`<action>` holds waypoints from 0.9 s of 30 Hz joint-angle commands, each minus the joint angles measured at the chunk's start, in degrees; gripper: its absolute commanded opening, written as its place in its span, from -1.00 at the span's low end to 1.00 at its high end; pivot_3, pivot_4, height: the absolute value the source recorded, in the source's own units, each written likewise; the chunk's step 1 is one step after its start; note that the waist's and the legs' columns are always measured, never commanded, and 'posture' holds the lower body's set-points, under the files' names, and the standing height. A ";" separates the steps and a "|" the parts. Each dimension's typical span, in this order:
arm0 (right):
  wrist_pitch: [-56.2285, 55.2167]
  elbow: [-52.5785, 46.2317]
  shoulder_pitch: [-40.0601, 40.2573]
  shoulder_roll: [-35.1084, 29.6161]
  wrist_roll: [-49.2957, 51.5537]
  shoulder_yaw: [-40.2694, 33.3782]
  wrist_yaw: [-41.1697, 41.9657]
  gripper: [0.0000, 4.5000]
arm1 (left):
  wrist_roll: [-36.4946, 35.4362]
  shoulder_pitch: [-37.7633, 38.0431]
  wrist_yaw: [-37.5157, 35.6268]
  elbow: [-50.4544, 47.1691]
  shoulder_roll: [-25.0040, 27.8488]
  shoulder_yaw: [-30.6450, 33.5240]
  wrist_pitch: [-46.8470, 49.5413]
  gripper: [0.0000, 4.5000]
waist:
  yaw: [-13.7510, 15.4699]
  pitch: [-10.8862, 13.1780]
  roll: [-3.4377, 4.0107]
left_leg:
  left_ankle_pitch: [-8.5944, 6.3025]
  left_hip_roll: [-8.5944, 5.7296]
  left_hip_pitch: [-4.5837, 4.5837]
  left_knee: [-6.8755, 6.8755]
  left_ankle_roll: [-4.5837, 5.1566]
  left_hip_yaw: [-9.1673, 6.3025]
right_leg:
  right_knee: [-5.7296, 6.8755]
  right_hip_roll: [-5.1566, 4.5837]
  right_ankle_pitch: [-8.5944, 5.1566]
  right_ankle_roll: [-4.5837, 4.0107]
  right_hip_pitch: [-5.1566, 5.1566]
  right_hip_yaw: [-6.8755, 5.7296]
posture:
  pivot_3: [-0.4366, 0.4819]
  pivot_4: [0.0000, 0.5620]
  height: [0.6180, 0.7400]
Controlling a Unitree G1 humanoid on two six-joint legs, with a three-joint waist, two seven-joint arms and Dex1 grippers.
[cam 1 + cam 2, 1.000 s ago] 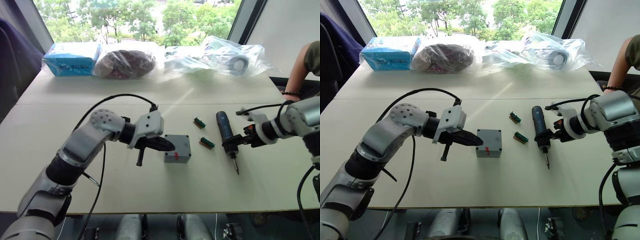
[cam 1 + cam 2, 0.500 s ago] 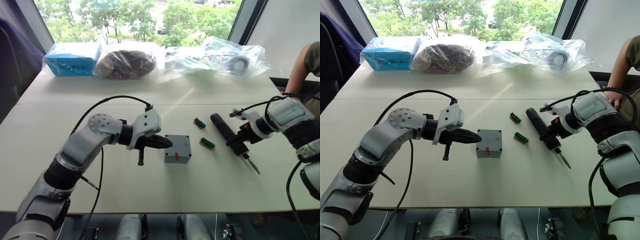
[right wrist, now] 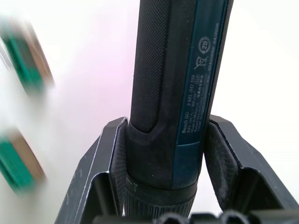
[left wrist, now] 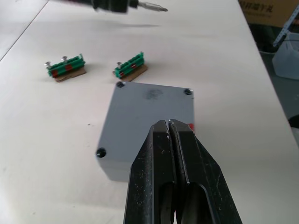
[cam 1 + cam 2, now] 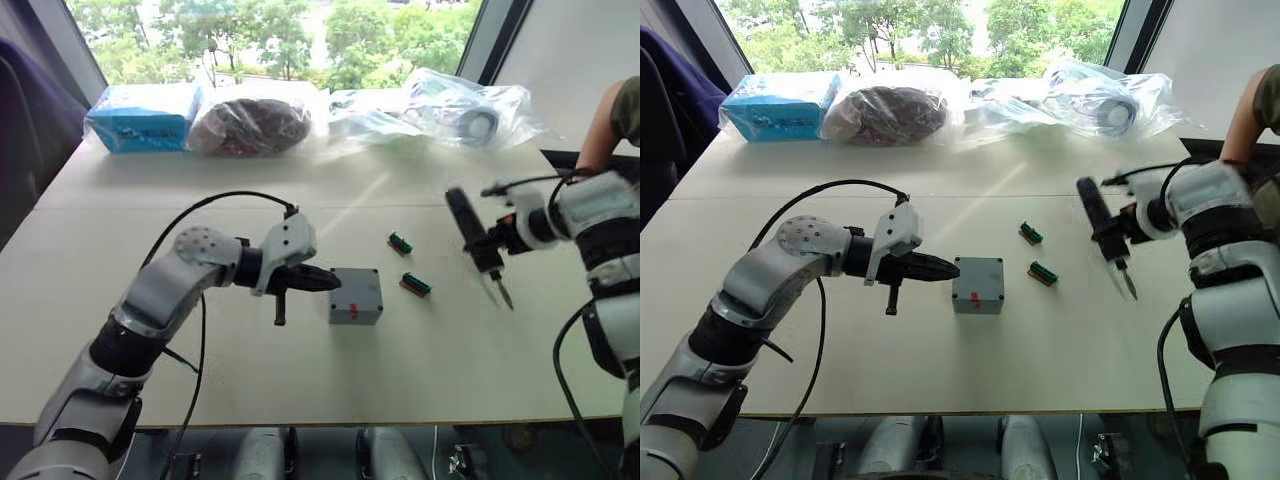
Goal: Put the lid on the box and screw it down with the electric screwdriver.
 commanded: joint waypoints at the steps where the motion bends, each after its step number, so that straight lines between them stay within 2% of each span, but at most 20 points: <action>1: -7.40 -20.49 6.78 3.72 8.80 -20.48 -8.93 -0.19 | -1.06 -2.89 -2.16 2.74 -0.25 2.32 -1.56 -1.00 | 0.07 0.00 0.00 | 0.01 0.05 -0.01 -0.08 -0.01 -0.02 | 0.00 0.06 0.00 0.00 0.01 -0.02 | -0.05 -0.47 1.00; 4: -9.04 -42.38 17.94 13.04 15.78 -31.96 -16.08 -0.19 | -0.53 -4.49 -2.65 5.28 -0.74 1.81 -1.54 -1.00 | 0.12 0.00 0.00 | 0.02 0.20 -0.06 -0.05 -0.04 -0.04 | 0.01 0.20 0.00 0.00 0.00 -0.06 | -0.05 -0.47 1.00; 7: -5.72 -58.50 25.54 21.37 23.33 -35.83 -21.00 -0.19 | -0.91 -5.09 -3.12 6.09 -0.59 2.02 -0.47 -1.00 | 0.28 0.01 0.01 | 0.05 0.21 -0.08 0.00 -0.09 -0.04 | 0.09 0.20 0.00 0.00 -0.03 -0.06 | -0.05 -0.47 1.00; 10: -8.18 -69.54 30.43 29.45 28.93 -36.84 -25.61 -0.19 | -0.81 -5.20 -3.48 6.42 -0.32 1.75 0.20 -1.00 | 0.24 0.03 0.04 | 0.05 0.14 -0.13 0.07 -0.09 -0.03 | 0.08 0.14 0.01 0.01 -0.05 -0.05 | -0.05 -0.47 1.00; 16: -12.82 -79.00 38.34 36.58 30.74 -33.01 -30.97 -0.19 | 1.62 -4.83 -1.31 8.46 -2.44 0.11 -0.73 -1.00 | 0.40 -0.02 -0.03 | 0.05 0.06 -0.16 0.12 -0.09 -0.10 | 0.08 0.09 0.01 0.01 -0.03 -0.06 | -0.05 -0.47 1.00; 24: -15.71 -81.68 44.78 33.97 29.78 -27.58 -30.94 -0.19 | 3.74 -3.70 -0.05 9.07 -5.67 -1.93 -1.62 -1.00 | 0.11 -0.02 -0.03 | 0.05 0.03 -0.14 0.13 -0.08 -0.18 | 0.08 0.11 0.00 0.00 -0.02 -0.08 | -0.05 -0.47 1.00; 27: -16.16 -81.87 46.49 31.77 29.25 -25.55 -29.74 -0.19 | 6.57 -3.49 0.31 10.44 -6.34 -4.20 -3.83 -1.00 | 0.18 -0.02 -0.03 | 0.05 0.03 -0.14 0.13 -0.08 -0.19 | 0.07 0.11 0.00 0.00 -0.02 -0.08 | -0.05 -0.47 1.00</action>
